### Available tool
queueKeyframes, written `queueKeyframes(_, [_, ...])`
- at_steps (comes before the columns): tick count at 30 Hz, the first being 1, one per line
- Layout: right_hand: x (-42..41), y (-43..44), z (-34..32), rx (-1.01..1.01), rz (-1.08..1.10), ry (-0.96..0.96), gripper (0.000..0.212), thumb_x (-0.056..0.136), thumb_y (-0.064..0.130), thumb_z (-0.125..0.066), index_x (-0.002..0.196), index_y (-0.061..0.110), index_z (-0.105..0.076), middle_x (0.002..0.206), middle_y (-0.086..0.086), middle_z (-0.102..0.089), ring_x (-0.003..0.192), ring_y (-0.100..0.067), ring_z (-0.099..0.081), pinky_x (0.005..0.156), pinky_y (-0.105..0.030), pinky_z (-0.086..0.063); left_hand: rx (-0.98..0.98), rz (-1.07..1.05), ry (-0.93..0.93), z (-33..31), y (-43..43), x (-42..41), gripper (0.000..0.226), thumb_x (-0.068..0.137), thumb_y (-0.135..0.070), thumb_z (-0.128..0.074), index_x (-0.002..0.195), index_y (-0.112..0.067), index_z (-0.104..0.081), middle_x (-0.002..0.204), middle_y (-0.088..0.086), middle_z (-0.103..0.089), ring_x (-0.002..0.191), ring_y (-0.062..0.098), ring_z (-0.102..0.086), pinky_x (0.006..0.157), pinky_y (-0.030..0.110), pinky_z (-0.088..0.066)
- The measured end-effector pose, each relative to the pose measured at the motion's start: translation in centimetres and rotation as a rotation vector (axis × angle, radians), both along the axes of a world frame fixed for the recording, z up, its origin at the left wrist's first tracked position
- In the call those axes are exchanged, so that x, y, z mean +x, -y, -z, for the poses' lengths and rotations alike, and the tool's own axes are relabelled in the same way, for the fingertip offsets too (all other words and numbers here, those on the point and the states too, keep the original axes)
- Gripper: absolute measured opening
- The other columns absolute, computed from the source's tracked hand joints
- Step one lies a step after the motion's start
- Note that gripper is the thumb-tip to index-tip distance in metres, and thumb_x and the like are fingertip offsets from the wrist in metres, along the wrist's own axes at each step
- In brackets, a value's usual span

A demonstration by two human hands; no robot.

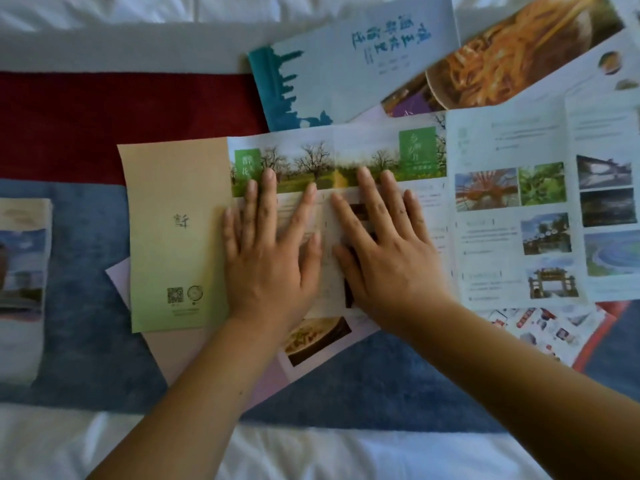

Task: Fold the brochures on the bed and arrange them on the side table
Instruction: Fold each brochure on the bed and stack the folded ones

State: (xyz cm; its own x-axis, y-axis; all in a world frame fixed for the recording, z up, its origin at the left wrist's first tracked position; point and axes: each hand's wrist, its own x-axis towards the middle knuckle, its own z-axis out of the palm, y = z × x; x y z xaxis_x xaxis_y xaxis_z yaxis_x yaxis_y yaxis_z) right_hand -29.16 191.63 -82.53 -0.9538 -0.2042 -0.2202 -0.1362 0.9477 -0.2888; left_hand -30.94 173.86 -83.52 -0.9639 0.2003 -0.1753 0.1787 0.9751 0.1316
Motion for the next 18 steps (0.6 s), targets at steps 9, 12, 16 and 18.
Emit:
queueKeyframes(9, [1.0, 4.4, 0.3, 0.013, -0.185, 0.01, 0.065, 0.109, 0.053, -0.023, 0.167, 0.024, -0.012, 0.174, -0.007, 0.002, 0.16, -0.025, 0.007, 0.13, -0.046, 0.001, -0.072, -0.056, 0.034, -0.5, 8.8, 1.6, 0.069, 0.101, -0.061, -0.025, 0.164, -0.038, -0.007, 0.173, -0.001, 0.008, 0.159, 0.03, 0.009, 0.126, 0.058, 0.0])
queueKeyframes(12, [0.6, 5.5, 0.5, 0.037, -0.19, 0.007, 0.065, 0.109, 0.053, -0.023, 0.167, 0.025, -0.01, 0.174, -0.007, 0.003, 0.16, -0.025, 0.007, 0.13, -0.047, 0.0, -0.068, -0.194, 0.014, -0.7, 12.4, 1.7, 0.076, 0.098, -0.069, -0.025, 0.164, -0.035, -0.008, 0.173, 0.006, 0.006, 0.159, 0.031, 0.006, 0.126, 0.057, 0.002])
queueKeyframes(16, [0.6, 6.2, 0.3, 0.053, -0.158, 0.013, 0.067, 0.105, 0.045, -0.029, 0.167, 0.025, -0.01, 0.174, -0.007, 0.002, 0.161, -0.025, 0.006, 0.13, -0.05, -0.003, -0.007, -0.327, -0.011, -0.7, 16.3, 2.0, 0.095, 0.09, -0.08, -0.028, 0.165, -0.027, -0.005, 0.172, 0.011, 0.001, 0.159, 0.03, 0.0, 0.127, 0.056, -0.003])
queueKeyframes(18, [0.7, 6.7, 0.1, 0.067, -0.135, 0.018, 0.068, 0.105, 0.046, -0.026, 0.167, 0.023, -0.01, 0.174, -0.008, 0.002, 0.161, -0.026, 0.007, 0.129, -0.052, -0.003, 0.034, -0.321, -0.007, -0.5, 16.6, 2.2, 0.098, 0.088, -0.082, -0.028, 0.165, -0.025, -0.006, 0.172, 0.011, 0.001, 0.159, 0.029, 0.001, 0.126, 0.056, -0.003])
